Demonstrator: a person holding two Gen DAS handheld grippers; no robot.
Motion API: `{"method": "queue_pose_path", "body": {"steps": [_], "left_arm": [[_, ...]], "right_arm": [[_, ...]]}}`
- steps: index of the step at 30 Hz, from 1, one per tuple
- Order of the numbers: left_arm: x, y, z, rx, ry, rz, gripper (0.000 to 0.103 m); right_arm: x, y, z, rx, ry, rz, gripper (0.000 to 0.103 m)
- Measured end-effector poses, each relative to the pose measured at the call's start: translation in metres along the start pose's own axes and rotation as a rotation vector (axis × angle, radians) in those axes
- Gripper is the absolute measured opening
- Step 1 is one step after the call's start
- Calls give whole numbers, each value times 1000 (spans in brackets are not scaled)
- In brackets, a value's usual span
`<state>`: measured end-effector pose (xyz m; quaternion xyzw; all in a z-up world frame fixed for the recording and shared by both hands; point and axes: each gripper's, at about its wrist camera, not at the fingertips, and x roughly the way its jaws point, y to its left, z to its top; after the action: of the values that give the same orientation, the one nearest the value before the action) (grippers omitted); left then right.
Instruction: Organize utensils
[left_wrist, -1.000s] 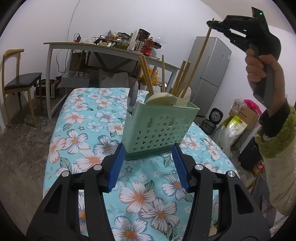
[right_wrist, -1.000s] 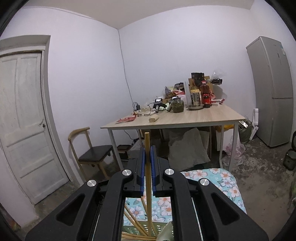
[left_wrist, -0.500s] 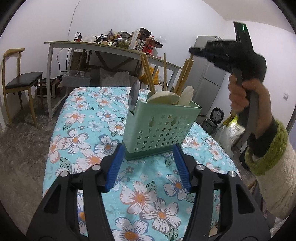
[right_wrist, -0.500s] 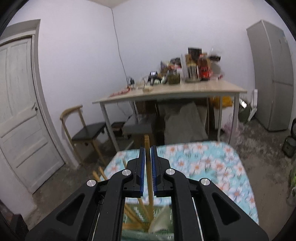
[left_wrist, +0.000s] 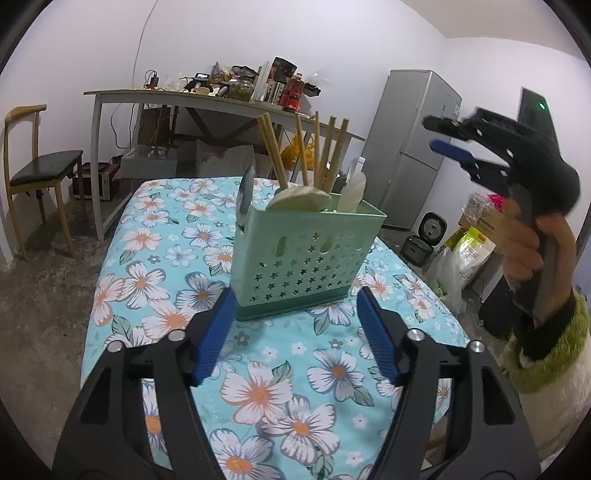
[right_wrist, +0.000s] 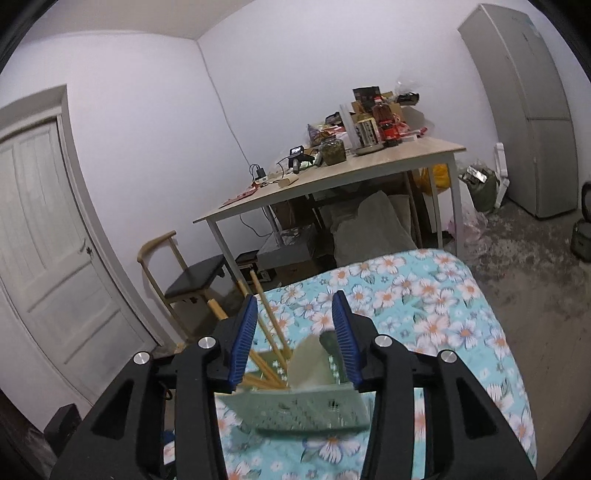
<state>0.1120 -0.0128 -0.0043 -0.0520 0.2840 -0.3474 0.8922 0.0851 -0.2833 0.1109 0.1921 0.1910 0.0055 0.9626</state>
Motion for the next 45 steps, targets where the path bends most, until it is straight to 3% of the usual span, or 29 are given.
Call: {"method": "queue_pose_path", "body": {"steps": [4,8,12,14,16,18,21,30,38,45], "left_arm": [[-2,-8,1,-17,-4,32,81],[-3,-15,2,-30,0,112,90],[-2,-23,4,-40,15,192,94],[1,-29,4,-47,33,282,95],[3,-34,4,-48,37,325,95],[3,-37,2,-42,36,347,95],[6,-46,2,-3,43,448,95],[6,-62,3,43,64,570,95],[4,-67,-3,-69,67,563,95],[11,-71,-6,-27,104,604,95]], "right_arm": [[-20,-4,-24,5,32,-19,57],[-34,-6,-58,-30,93,-83,70],[-44,-6,-83,-82,143,-170,85],[-48,-7,-96,-113,162,-217,91],[-52,-7,-103,-142,179,-251,96],[-55,-7,-107,-169,186,-287,97],[-59,-8,-111,-216,194,-331,97],[-66,-10,-120,-303,218,-372,97],[-72,-16,-120,-279,190,-394,97],[-72,-20,-118,-270,191,-388,97]]}}
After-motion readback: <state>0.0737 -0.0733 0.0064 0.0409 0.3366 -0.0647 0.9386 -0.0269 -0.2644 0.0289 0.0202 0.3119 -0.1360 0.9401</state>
